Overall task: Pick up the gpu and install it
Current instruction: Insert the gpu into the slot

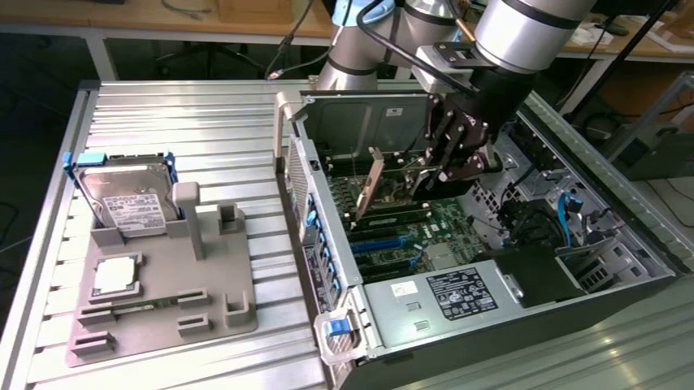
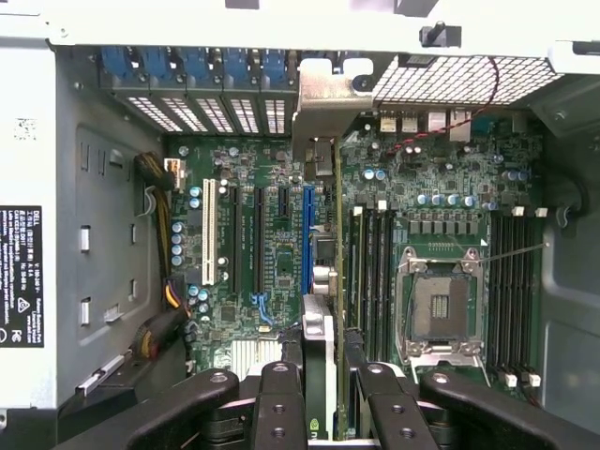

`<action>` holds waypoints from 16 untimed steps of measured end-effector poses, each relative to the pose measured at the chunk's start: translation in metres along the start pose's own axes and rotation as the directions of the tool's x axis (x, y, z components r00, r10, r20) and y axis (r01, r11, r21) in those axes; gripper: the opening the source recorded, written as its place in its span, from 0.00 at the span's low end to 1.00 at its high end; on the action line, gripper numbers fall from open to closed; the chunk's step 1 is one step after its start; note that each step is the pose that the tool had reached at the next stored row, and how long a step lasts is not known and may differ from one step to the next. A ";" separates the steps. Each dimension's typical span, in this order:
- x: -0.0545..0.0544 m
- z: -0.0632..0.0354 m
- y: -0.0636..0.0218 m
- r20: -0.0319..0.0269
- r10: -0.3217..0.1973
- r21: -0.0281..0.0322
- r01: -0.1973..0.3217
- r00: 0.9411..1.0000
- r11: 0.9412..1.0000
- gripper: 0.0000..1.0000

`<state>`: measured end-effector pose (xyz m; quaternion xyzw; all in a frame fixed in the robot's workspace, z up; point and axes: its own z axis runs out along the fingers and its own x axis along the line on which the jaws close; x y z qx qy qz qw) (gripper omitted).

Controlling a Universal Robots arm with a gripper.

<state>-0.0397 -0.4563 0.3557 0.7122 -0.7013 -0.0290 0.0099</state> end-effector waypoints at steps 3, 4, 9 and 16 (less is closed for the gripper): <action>0.000 0.0015 -0.0001 0.000 0.000 0.000 0.000 1.000 1.000 0.27; 0.000 0.0020 -0.0001 0.000 0.000 0.000 0.000 1.000 1.000 0.27; 0.000 0.0038 -0.0002 0.000 0.000 0.000 0.000 1.000 1.000 0.27; 0.000 0.0055 -0.0003 0.000 0.000 0.000 0.000 1.000 1.000 0.27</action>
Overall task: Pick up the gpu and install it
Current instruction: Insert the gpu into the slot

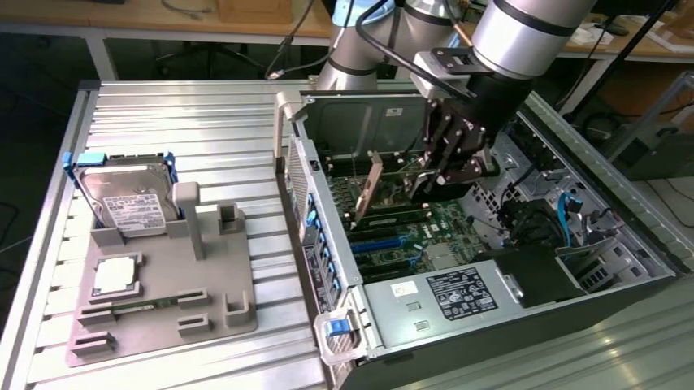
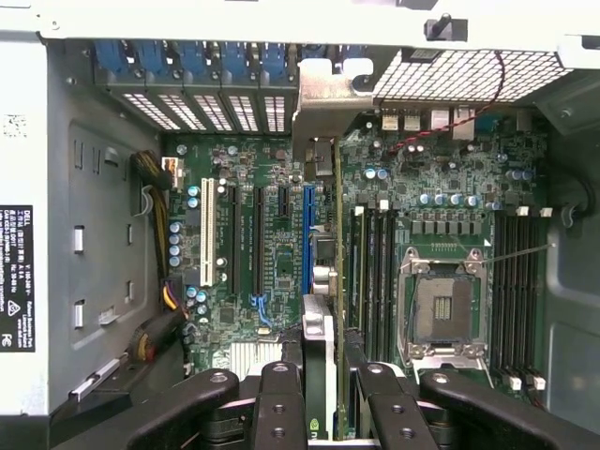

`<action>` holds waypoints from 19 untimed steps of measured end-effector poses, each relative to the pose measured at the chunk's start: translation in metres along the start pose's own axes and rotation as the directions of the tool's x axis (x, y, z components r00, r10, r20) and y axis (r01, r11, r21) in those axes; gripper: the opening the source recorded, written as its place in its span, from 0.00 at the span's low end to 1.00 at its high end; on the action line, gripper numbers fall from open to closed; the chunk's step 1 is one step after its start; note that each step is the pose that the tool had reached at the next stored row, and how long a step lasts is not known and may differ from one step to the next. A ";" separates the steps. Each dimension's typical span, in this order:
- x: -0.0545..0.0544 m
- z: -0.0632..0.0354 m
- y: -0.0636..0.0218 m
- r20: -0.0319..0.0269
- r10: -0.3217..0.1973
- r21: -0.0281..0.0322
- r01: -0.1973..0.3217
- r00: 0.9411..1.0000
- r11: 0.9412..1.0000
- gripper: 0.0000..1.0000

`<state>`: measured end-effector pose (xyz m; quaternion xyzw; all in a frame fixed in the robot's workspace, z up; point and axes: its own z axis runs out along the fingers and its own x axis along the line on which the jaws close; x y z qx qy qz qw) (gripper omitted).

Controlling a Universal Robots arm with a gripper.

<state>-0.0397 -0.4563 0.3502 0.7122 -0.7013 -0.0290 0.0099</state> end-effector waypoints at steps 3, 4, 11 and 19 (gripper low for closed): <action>0.000 0.0009 -0.0001 0.000 0.000 0.000 0.000 1.000 1.000 0.27; 0.000 0.0013 -0.0001 0.000 0.000 0.000 0.000 1.000 1.000 0.27; 0.000 0.0032 -0.0002 0.000 0.000 0.000 0.000 1.000 1.000 0.27; 0.000 0.0053 -0.0003 0.000 0.000 0.000 0.000 1.000 1.000 0.27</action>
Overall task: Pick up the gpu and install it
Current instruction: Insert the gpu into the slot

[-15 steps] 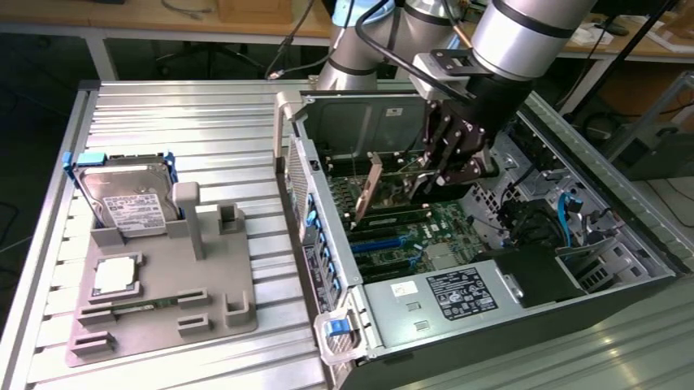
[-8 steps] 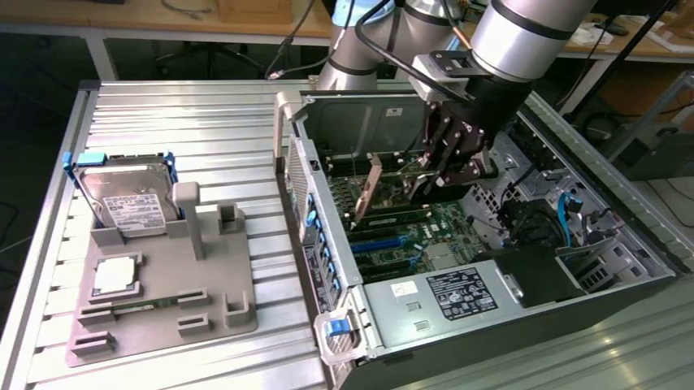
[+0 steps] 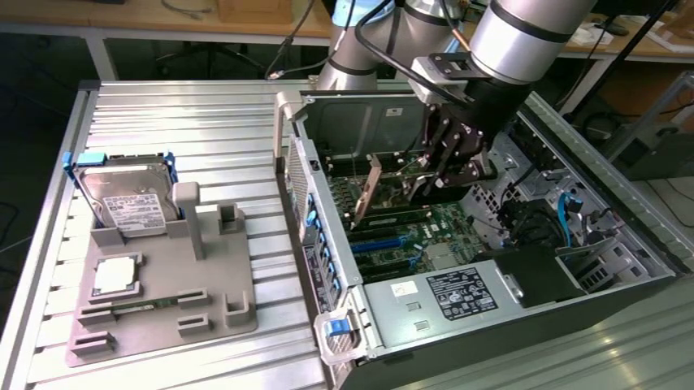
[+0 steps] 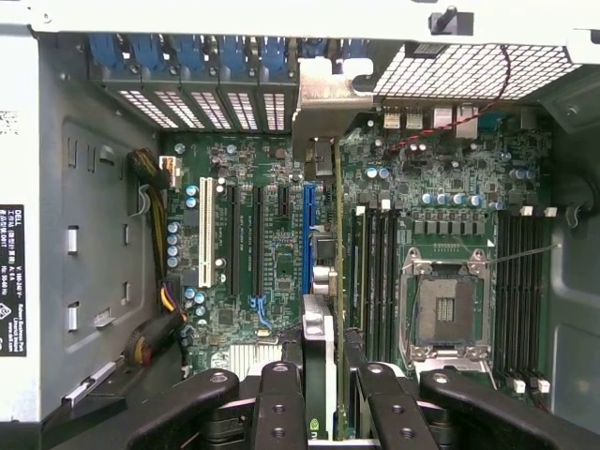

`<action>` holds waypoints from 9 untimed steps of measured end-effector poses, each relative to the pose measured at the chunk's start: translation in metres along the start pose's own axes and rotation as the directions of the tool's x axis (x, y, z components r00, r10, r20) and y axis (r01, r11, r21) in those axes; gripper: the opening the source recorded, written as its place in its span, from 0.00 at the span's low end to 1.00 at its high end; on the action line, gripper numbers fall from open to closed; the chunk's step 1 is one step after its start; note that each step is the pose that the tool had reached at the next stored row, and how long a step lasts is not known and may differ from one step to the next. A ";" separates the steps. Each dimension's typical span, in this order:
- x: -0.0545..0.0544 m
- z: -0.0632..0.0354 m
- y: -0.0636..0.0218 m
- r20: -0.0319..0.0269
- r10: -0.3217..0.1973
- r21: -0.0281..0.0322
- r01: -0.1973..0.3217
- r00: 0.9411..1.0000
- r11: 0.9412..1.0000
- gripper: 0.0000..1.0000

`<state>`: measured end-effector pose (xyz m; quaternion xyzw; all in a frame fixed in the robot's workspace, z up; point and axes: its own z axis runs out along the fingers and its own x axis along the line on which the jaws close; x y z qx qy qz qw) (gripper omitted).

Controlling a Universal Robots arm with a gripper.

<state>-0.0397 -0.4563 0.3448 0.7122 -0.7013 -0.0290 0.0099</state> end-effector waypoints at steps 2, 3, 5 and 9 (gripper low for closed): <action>0.000 0.0005 0.0000 0.000 0.000 0.000 0.000 1.000 1.000 0.27; 0.000 0.0008 0.0000 0.000 0.000 0.000 0.000 1.000 1.000 0.27; 0.000 0.0014 -0.0001 0.000 0.000 0.000 0.000 1.000 1.000 0.27; 0.000 0.0024 -0.0001 0.000 0.000 0.000 0.000 1.000 1.000 0.27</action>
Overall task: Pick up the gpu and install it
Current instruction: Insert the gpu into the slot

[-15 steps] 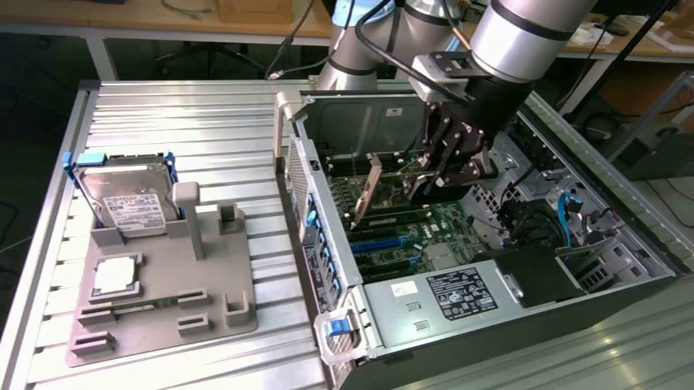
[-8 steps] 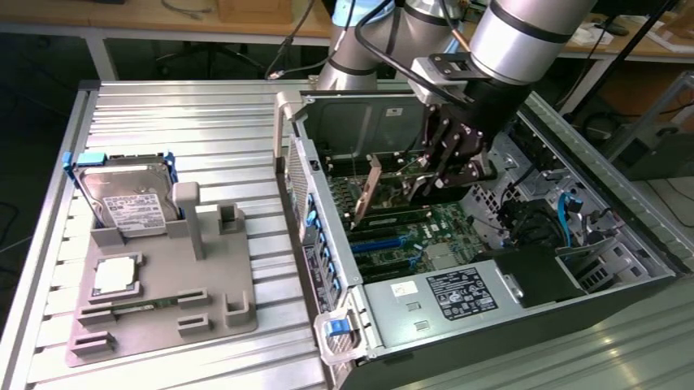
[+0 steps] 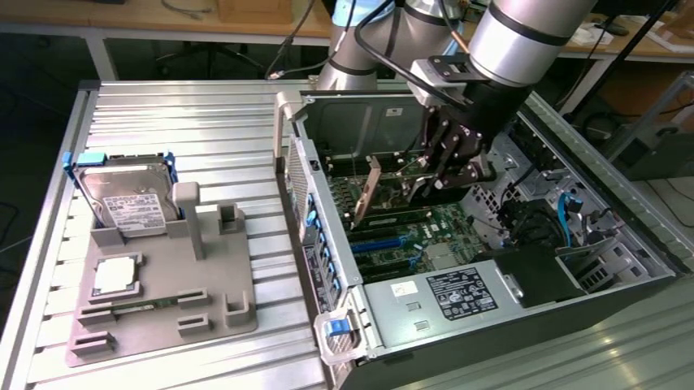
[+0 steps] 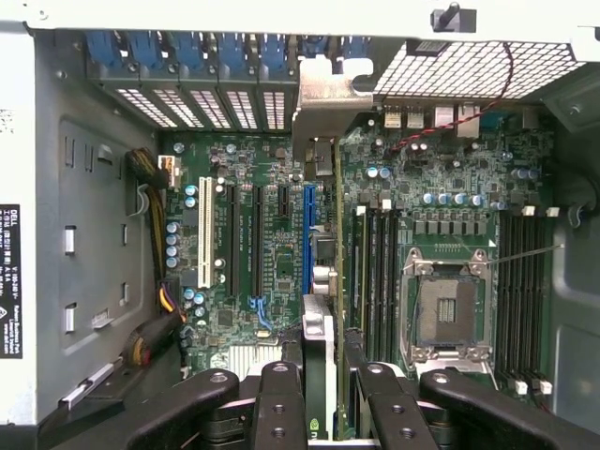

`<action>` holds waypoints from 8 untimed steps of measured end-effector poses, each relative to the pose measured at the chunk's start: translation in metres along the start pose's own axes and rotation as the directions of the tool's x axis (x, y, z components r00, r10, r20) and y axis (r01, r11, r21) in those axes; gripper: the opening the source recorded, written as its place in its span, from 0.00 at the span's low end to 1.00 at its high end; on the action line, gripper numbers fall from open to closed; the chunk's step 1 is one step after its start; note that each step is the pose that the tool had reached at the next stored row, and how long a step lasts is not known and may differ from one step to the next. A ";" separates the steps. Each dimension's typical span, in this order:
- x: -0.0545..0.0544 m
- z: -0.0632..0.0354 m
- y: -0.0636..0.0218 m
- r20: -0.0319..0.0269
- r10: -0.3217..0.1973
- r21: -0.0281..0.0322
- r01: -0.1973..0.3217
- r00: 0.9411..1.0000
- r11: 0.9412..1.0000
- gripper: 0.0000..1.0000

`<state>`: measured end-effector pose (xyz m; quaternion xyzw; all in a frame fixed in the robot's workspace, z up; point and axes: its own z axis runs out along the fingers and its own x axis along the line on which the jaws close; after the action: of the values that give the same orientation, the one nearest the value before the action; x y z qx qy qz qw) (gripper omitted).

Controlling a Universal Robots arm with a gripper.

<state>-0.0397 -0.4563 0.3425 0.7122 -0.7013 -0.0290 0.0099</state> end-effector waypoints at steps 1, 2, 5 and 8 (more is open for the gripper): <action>0.000 0.0002 0.0000 0.000 0.000 0.000 0.000 1.000 1.000 0.27; 0.000 0.0004 0.0000 0.000 0.000 0.000 0.000 1.000 1.000 0.27; 0.000 0.0007 0.0000 0.000 0.000 0.000 0.000 1.000 1.000 0.27; 0.000 0.0008 0.0000 0.000 0.000 0.000 0.000 1.000 1.000 0.27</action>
<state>-0.0397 -0.4563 0.3417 0.7122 -0.7013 -0.0290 0.0099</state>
